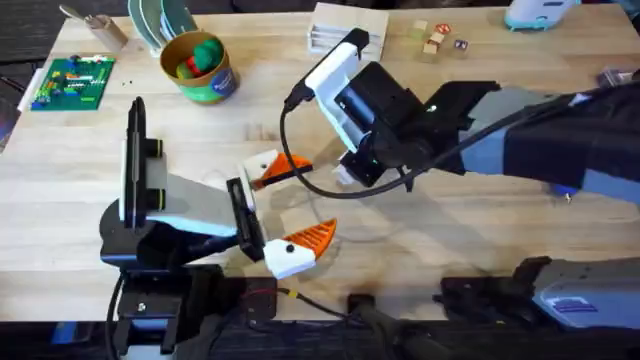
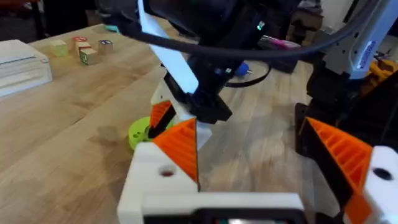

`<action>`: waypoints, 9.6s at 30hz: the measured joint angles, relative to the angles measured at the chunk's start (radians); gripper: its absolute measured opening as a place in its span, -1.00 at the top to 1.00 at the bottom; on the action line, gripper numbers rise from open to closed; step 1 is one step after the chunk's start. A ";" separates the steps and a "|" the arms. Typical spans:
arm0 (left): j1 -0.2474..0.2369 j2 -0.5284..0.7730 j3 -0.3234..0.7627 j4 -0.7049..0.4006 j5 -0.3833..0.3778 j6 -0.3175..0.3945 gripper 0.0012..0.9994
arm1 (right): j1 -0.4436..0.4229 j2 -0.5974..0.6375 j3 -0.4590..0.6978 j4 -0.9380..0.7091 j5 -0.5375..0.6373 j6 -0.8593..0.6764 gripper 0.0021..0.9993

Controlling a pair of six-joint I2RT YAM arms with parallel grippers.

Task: Pick up the gripper from the table and insert it into the empty holder that is missing its gripper. Then pick up a screw, insert it into the mounting hole, and use the screwdriver to tighten it. Finally, clean up the table by picking up the vegetable and placing it into the bucket.

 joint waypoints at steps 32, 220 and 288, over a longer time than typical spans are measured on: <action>0.000 0.000 0.000 0.000 0.000 0.000 -0.99 | -0.022 0.025 0.017 -0.005 0.056 -0.003 0.99; -0.002 0.000 0.000 -0.018 0.007 0.086 -0.99 | 0.289 0.435 1.218 -0.932 -0.143 -0.105 0.99; -0.002 0.000 0.000 -0.011 0.007 0.093 -0.74 | -0.868 -0.359 0.457 -0.736 -0.131 0.073 -0.75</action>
